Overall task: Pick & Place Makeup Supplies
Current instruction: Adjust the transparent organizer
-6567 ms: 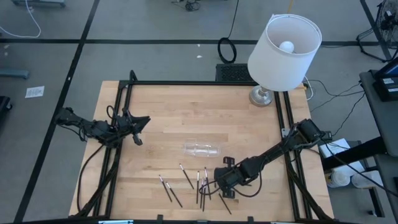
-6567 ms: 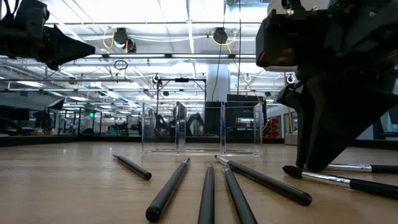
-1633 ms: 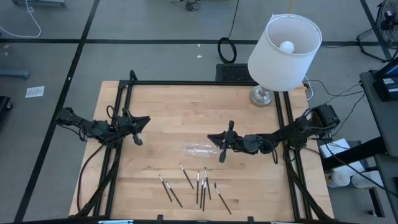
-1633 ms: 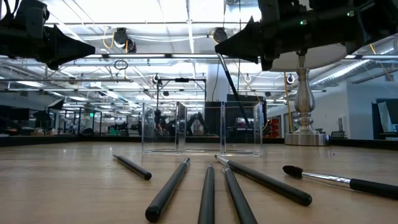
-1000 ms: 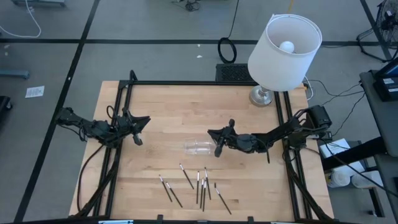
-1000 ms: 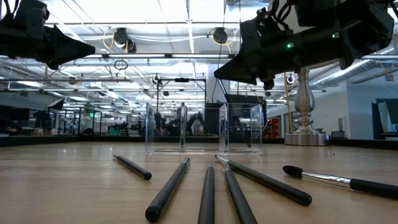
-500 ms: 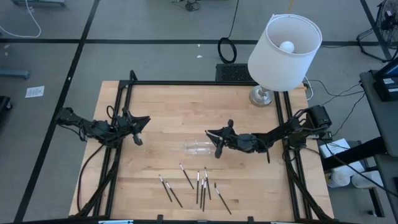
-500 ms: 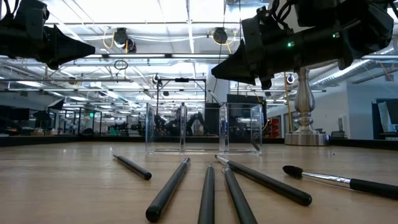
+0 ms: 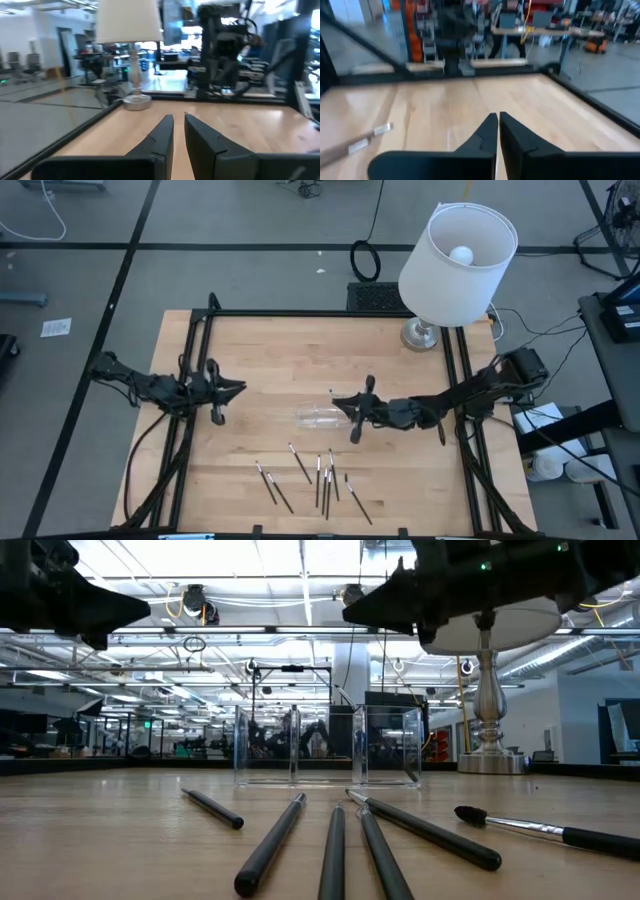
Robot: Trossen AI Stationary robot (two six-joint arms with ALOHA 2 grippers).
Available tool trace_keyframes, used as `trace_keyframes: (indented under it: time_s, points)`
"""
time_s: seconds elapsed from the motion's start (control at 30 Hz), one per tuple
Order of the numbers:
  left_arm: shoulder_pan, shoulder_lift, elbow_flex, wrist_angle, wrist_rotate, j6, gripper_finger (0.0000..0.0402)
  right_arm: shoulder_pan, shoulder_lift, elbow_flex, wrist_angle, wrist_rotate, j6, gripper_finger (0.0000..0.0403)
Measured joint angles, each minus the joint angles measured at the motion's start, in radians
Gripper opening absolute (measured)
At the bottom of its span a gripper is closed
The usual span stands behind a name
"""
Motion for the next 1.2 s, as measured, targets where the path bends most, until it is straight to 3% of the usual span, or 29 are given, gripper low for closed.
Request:
trace_keyframes:
  time_s: [0.37, 0.57, 0.93, 1.07, 1.2]
  points:
    - [0.0, 0.177, 0.0, 0.012, 0.108, -0.001, 0.0051, 0.016, -0.117, 0.012, -0.304, 0.028, 0.114, 0.0001]
    - [0.0, 0.296, 0.0, 0.053, 0.193, -0.097, 0.0051, 0.06, -0.175, 0.012, -0.537, 0.028, 0.261, 0.0]
    - [0.0, 0.539, 0.0, 0.273, 0.223, -0.102, 0.0051, 0.126, -0.178, 0.011, -0.699, 0.083, 0.453, 0.0]
    - [0.0, 0.591, 0.0, 0.328, 0.199, -0.096, 0.0051, 0.132, -0.179, 0.011, -0.731, 0.173, 0.465, 0.0]
    - [0.0, 0.611, 0.0, 0.354, 0.189, -0.088, 0.0051, 0.116, -0.178, 0.011, -0.798, 0.179, 0.539, 0.0]
